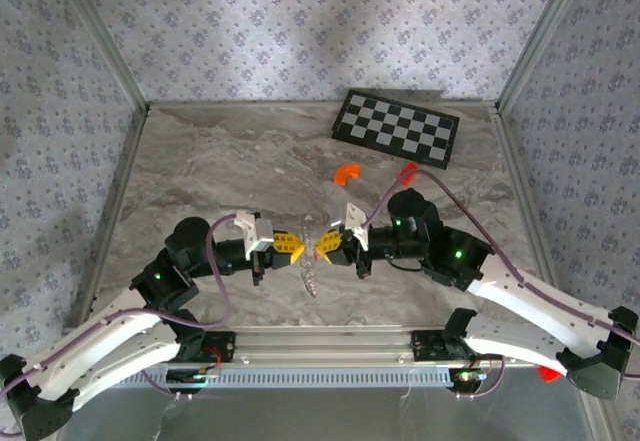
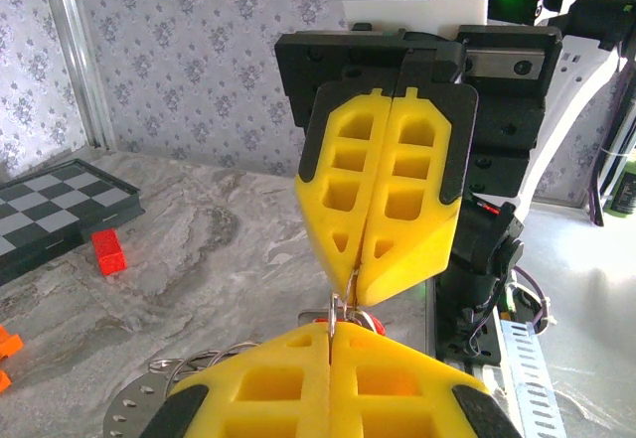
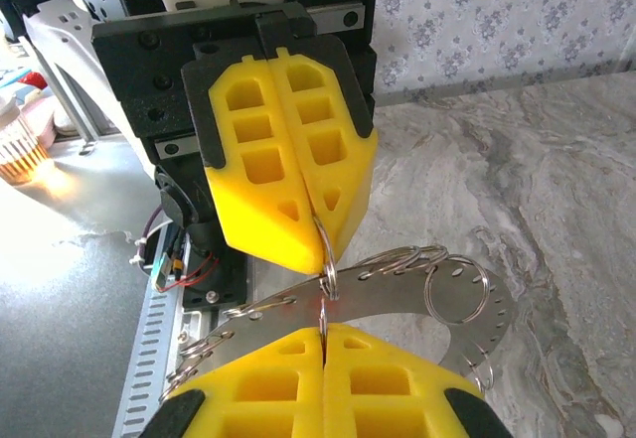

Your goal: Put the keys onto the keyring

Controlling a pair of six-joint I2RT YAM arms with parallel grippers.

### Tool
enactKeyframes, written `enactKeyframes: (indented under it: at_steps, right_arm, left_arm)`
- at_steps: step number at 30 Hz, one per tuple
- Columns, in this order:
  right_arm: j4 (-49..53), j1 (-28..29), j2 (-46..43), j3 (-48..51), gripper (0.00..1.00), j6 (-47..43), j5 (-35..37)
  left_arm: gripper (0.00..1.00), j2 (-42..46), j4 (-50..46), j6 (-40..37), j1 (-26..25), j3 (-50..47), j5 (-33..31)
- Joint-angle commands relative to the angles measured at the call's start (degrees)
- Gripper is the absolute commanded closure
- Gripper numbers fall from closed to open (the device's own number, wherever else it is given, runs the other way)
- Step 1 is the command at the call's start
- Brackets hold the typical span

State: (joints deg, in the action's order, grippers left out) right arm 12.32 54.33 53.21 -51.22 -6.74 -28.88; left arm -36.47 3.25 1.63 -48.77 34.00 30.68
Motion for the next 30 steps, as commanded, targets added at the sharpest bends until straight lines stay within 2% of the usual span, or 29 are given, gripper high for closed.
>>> enactKeyframes:
  at_steps: [1,20,23,30]
  right_arm:
    - [1.04,0.49,-1.42,0.40,1.00,-1.20,0.70]
    - [1.39,0.53,-0.37,0.33,1.00,-1.16,1.62]
    - [3.86,-0.75,-1.23,1.75,1.00,1.61,1.51]
    - [13.30,-6.02,0.45,6.56,1.00,9.64,6.76]
  left_arm:
    - [1.00,0.35,3.23,0.57,-0.36,1.33,1.60]
    - [1.00,0.34,2.99,0.65,-0.41,1.40,1.72]
    - [1.00,0.70,1.73,0.24,-0.44,1.63,0.80]
    - [1.00,1.30,1.00,0.06,-0.37,0.57,-0.15]
